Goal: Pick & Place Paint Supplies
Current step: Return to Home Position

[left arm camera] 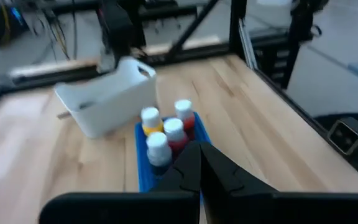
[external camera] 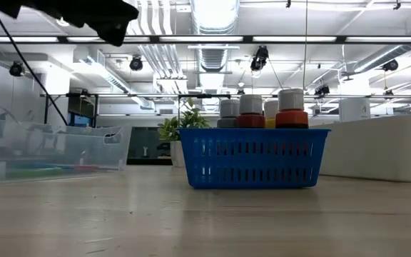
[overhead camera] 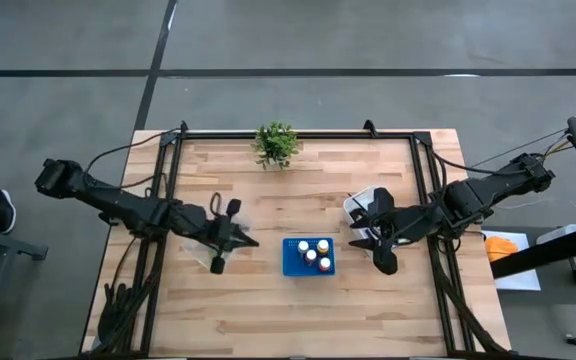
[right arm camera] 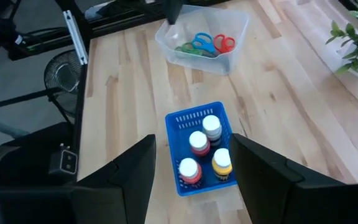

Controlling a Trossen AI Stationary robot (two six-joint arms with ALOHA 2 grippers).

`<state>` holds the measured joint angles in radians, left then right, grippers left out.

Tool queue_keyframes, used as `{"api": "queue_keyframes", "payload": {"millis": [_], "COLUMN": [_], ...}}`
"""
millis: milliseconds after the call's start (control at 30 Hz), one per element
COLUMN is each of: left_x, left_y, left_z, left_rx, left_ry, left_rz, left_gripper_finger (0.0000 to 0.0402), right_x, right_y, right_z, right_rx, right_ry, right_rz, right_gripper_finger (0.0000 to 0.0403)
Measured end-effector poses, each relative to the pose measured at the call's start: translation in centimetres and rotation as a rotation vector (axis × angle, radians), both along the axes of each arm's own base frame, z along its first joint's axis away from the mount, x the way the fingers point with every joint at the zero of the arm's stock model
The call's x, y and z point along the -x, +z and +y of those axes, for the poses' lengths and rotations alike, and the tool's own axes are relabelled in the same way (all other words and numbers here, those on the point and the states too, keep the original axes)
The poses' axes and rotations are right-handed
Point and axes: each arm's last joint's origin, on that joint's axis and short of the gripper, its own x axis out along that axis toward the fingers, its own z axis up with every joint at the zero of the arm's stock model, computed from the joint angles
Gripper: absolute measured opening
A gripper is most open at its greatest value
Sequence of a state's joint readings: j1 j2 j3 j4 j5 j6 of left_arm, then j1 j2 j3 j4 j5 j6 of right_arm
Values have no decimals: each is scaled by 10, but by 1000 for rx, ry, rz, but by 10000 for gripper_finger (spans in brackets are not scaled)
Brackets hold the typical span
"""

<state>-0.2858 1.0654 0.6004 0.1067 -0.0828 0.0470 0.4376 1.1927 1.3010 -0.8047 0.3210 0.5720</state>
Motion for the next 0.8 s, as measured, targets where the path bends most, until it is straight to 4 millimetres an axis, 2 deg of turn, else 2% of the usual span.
{"api": "queue_keyframes", "payload": {"millis": [100, 367, 633, 800], "left_x": [6, 26, 57, 74], "left_y": [-9, -40, -62, -69], "left_z": [8, 31, 36, 39], "left_rx": [-8, 44, 66, 85], "left_ry": [11, 7, 6, 6], "left_rz": [-70, -91, -169, -240], "left_gripper_finger": [1, 1, 1, 1], "right_x": [1, 4, 3, 3], "right_y": [0, 0, -3, -5], "right_z": [3, 7, 7, 7], "right_rx": [14, 46, 57, 64], "right_ry": [-2, -17, -31, -34], "right_rz": [-6, -20, -17, -13], "right_gripper_finger": [201, 201, 201, 201]}}
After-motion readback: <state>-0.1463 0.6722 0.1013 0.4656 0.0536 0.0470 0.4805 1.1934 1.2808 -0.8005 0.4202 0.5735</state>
